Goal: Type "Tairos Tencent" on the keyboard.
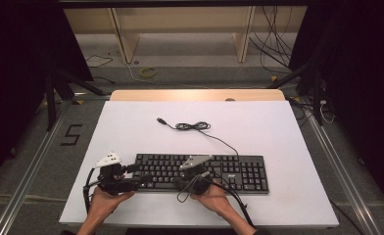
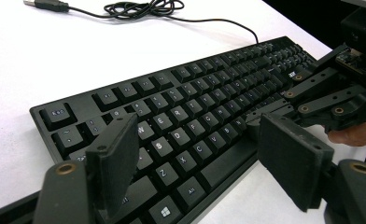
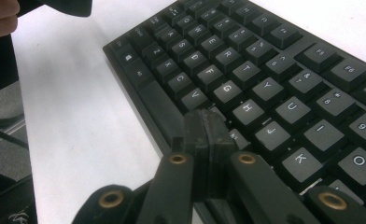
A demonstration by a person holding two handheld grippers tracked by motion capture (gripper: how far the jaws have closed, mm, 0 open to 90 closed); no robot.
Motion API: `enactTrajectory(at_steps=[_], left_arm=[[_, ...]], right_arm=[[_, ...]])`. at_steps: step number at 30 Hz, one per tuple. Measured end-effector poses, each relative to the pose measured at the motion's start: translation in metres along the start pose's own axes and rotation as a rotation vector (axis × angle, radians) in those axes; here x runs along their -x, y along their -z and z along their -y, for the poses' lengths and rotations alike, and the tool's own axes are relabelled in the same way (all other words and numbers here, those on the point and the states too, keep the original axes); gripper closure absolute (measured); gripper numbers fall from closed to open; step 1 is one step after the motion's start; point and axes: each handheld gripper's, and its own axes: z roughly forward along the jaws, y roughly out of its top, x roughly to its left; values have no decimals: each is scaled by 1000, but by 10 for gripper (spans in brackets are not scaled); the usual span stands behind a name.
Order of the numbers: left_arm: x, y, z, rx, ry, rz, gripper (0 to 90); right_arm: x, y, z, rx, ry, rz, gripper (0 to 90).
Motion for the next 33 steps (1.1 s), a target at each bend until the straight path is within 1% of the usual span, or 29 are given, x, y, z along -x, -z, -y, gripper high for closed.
enactTrajectory(at_steps=[7,8,9,11,15,18,19,22,25,26,27,30,33], left_arm=[[0,0,0,-3,-1,0,291],[0,0,0,-4,-2,1,291],[0,-1,0,-5,-2,2,291],[0,-1,0,-6,-2,1,291],[0,-1,0,-6,-2,0,291],[-1,0,0,-4,-2,-3,291],[-1,0,0,-4,-1,-3,291],[-2,0,0,-5,-2,-3,291],[-1,0,0,-3,-3,-3,291],[-1,0,0,-3,-4,-4,291],[-1,0,0,-3,-4,-4,291],[-2,0,0,-6,-2,-6,291],[-3,0,0,-3,3,-9,290]], right_arm=[[0,-2,1,-11,7,4,900],[-1,-3,1,-22,9,10,900],[-1,-4,2,-20,20,14,900],[-1,-4,3,-19,12,11,900],[-1,-4,2,-20,18,18,900],[-1,-3,2,-19,0,7,900],[0,-1,1,-14,-1,8,870],[1,4,0,14,-11,-12,766],[3,8,-1,37,-12,-17,732],[4,9,-2,46,-14,-20,704],[4,11,-2,51,-17,-19,657],[6,16,-4,69,-24,-24,610],[9,20,-7,88,-36,-21,492]])
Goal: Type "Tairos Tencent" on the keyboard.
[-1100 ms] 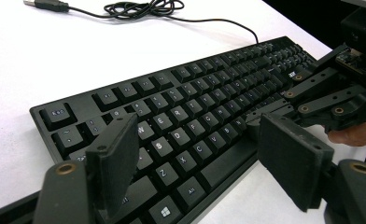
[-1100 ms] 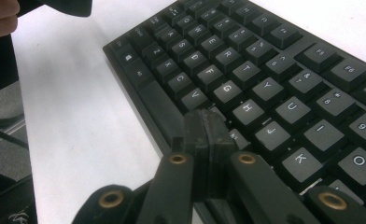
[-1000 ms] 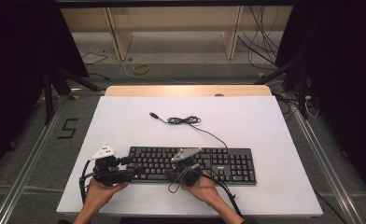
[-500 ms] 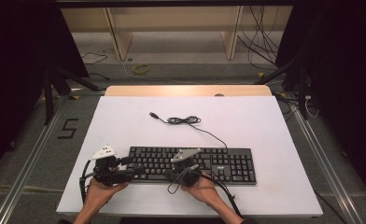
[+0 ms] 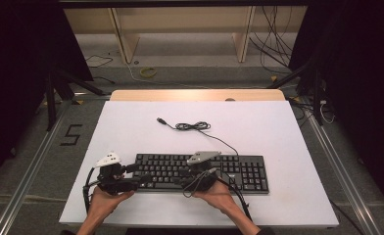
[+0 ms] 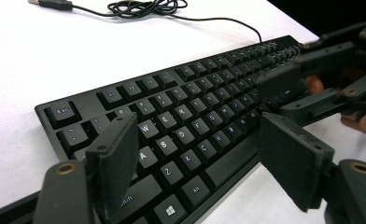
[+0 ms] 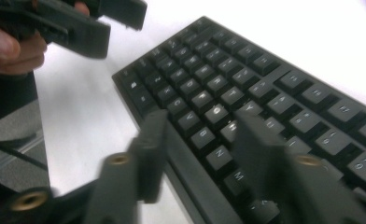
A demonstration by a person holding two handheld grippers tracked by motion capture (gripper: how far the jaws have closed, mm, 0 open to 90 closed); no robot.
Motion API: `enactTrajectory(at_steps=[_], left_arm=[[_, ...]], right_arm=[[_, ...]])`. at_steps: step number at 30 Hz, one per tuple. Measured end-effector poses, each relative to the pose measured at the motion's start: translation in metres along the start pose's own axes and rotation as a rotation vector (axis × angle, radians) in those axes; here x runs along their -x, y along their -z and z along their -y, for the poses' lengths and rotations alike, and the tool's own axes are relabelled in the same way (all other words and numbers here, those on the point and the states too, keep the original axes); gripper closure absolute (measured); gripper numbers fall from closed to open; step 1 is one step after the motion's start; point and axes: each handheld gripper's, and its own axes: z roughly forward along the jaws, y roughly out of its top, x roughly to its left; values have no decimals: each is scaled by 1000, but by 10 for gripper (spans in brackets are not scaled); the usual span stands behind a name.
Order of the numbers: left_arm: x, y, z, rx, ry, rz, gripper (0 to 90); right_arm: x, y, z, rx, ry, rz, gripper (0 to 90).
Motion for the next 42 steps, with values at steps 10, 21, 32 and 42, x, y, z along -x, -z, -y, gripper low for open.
enactTrajectory(at_steps=[10,21,32,42], left_arm=[[-2,0,0,-6,4,-3,289],[-5,-1,0,-28,11,-22,294],[-9,-2,1,-84,29,-68,369],[-12,-2,2,-129,34,-100,453]], right_arm=[[4,6,-7,17,-10,13,340],[10,3,-11,12,-13,19,349],[14,-4,-17,5,-18,30,375],[14,-12,-25,-1,-15,26,374]])
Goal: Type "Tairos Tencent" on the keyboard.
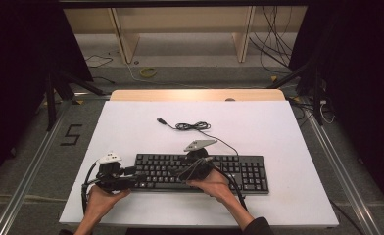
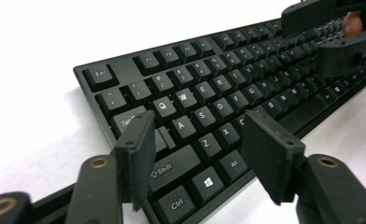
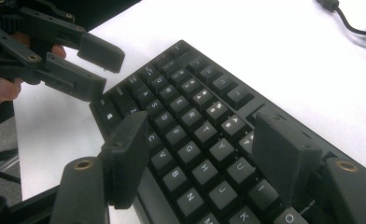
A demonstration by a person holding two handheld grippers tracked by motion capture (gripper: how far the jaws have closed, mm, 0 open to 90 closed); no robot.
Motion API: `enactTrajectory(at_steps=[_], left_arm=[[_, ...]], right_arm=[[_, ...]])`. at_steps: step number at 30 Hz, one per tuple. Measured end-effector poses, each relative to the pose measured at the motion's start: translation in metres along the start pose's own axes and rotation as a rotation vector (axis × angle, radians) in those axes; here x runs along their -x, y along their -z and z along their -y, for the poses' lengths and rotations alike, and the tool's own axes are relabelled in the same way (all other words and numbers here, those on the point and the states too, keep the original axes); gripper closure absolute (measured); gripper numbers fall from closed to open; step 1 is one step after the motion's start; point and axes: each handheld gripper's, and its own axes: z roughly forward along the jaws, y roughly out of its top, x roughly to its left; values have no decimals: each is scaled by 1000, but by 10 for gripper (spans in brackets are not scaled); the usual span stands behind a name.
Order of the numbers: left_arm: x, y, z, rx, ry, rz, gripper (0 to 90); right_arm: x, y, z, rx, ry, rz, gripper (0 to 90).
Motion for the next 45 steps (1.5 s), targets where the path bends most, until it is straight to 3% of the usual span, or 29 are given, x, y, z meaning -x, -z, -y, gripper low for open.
enactTrajectory(at_steps=[7,14,21,29,45], left_arm=[[-1,-1,0,-34,-3,-17,556],[1,-2,1,-67,-35,-24,761],[2,-5,0,-89,-58,-30,883],[1,-8,0,-114,-62,-32,891],[-1,-11,0,-137,-60,-38,892]], right_arm=[[0,-6,-3,-14,-5,-3,403],[-1,-13,-7,-25,4,6,538],[-3,-23,-9,-58,7,27,734],[-2,-31,-9,-81,8,35,897],[-1,-42,-8,-109,4,56,900]])
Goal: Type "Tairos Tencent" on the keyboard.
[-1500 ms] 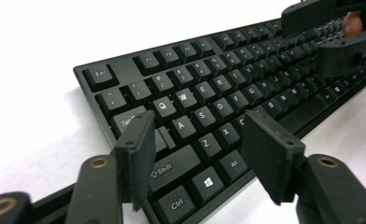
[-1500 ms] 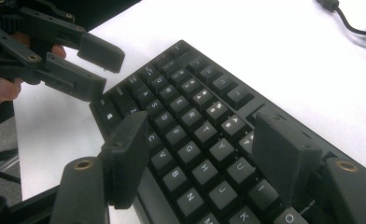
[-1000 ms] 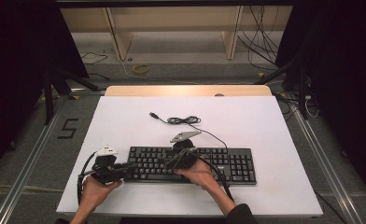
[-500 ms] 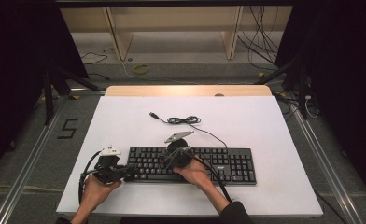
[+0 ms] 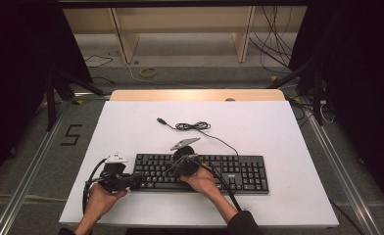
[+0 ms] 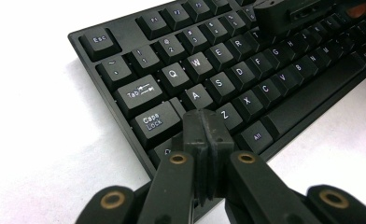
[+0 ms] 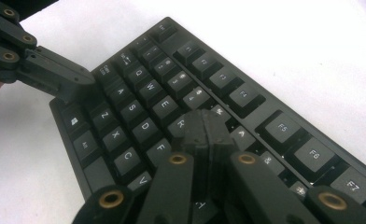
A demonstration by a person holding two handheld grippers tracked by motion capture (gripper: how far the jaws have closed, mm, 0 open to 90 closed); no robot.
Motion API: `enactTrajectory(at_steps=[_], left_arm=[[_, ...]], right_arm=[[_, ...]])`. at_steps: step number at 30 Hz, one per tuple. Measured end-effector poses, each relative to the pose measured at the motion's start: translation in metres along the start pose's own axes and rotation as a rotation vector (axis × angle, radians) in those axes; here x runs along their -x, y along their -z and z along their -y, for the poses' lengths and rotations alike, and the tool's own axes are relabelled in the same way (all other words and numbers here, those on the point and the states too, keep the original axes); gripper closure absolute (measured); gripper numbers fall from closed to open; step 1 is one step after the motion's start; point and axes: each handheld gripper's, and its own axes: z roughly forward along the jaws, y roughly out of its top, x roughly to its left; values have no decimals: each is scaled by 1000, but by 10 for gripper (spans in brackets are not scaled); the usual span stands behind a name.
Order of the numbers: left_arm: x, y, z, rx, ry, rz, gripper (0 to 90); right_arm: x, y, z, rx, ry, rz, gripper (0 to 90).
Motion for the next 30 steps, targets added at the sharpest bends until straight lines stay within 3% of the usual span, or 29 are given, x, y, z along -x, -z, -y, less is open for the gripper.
enactTrajectory(at_steps=[20,30], left_arm=[[-1,-3,0,-9,-2,-3,892],[4,3,-3,49,-7,18,863]], right_arm=[[2,-5,1,-13,-4,15,900],[2,11,2,56,-31,-24,873]])
